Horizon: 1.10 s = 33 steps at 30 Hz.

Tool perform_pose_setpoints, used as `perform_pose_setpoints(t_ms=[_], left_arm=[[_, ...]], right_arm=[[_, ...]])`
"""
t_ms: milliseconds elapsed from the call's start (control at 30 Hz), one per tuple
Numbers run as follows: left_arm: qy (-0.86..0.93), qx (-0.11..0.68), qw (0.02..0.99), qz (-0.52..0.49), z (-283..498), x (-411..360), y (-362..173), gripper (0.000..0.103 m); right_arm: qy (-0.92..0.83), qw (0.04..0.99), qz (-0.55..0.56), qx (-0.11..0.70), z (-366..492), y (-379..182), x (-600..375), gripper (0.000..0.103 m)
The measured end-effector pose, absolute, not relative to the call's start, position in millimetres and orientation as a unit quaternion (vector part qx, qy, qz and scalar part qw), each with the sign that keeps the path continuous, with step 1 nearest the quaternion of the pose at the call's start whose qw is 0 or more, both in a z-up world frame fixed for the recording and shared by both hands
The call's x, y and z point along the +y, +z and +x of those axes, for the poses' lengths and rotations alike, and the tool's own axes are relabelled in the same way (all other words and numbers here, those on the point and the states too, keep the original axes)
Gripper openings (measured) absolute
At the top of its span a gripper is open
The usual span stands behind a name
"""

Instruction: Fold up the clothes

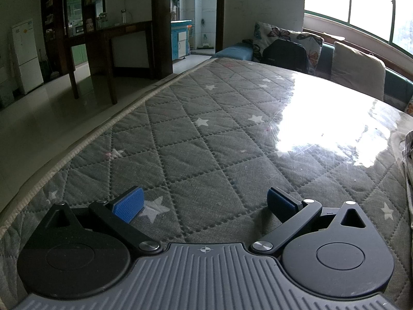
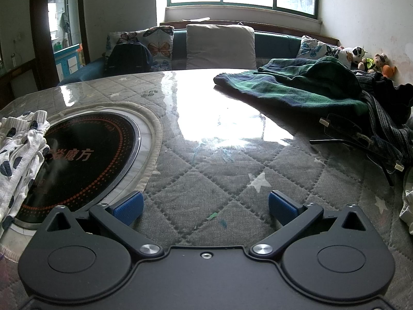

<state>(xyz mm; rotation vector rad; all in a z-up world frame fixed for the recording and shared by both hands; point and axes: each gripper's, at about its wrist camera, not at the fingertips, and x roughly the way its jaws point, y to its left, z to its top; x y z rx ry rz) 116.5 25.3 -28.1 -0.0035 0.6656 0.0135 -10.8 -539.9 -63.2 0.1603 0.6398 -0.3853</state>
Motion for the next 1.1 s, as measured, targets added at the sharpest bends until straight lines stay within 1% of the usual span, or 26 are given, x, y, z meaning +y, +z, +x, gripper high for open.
perform_pose_setpoints(t_ms=[1100], left_arm=[[0.007,0.327,0.945,-0.002,116.4,25.7,-28.1,0.103]], right_arm=[[-0.189,0.928,0.077,0.312,-11.5,-61.7,-541.8,0.103]])
